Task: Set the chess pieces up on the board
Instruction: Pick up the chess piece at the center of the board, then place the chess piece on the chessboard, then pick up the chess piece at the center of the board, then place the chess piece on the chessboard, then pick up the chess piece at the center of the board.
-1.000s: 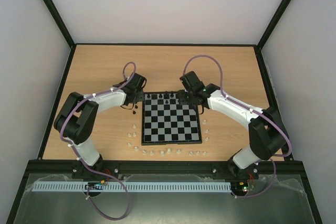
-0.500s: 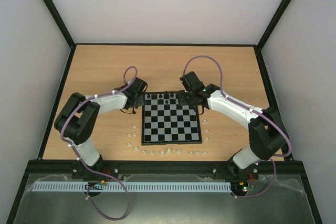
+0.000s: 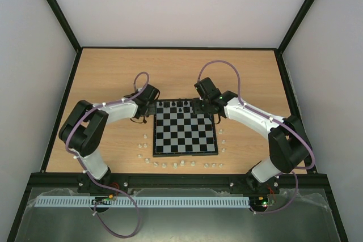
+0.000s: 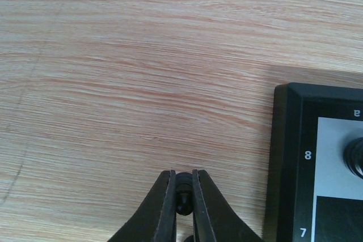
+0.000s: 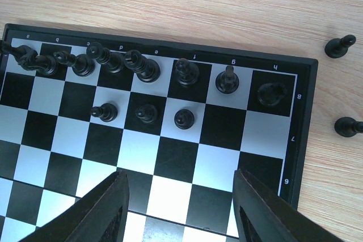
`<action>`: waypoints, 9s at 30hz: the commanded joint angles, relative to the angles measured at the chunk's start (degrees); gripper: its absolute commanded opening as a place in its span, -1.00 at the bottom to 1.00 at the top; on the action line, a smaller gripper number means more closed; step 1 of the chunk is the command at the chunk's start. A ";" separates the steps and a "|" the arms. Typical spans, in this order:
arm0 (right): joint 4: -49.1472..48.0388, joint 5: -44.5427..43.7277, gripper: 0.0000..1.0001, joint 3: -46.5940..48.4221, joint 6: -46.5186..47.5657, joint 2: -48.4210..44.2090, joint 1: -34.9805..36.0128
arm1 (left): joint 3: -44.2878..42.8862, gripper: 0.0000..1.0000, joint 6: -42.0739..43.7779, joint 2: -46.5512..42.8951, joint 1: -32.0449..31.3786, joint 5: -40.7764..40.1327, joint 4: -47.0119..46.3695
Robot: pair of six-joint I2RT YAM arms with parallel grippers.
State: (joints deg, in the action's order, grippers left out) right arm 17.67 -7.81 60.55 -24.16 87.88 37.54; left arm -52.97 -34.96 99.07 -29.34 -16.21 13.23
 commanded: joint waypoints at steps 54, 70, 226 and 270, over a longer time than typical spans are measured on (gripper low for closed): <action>1.18 -4.48 0.04 -1.45 -0.71 -2.87 -0.80 | -18.74 -0.74 0.71 9.49 -15.64 1.71 7.15; 1.10 -4.62 0.05 -1.51 -0.62 -2.57 -0.80 | -18.55 -0.57 0.69 8.08 -15.65 1.09 7.94; 6.86 -1.70 -0.79 11.46 -2.38 18.52 -3.61 | 6.04 0.98 5.26 -22.56 -3.90 -0.14 -2.52; 2.22 0.26 0.97 -4.16 -1.37 -13.20 -3.61 | 5.56 0.98 3.93 -18.12 -2.77 -3.15 -1.03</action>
State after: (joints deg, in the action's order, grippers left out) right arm 20.12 -5.48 58.98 -25.30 78.02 33.63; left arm -47.51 -30.09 79.31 -32.84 -18.28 11.09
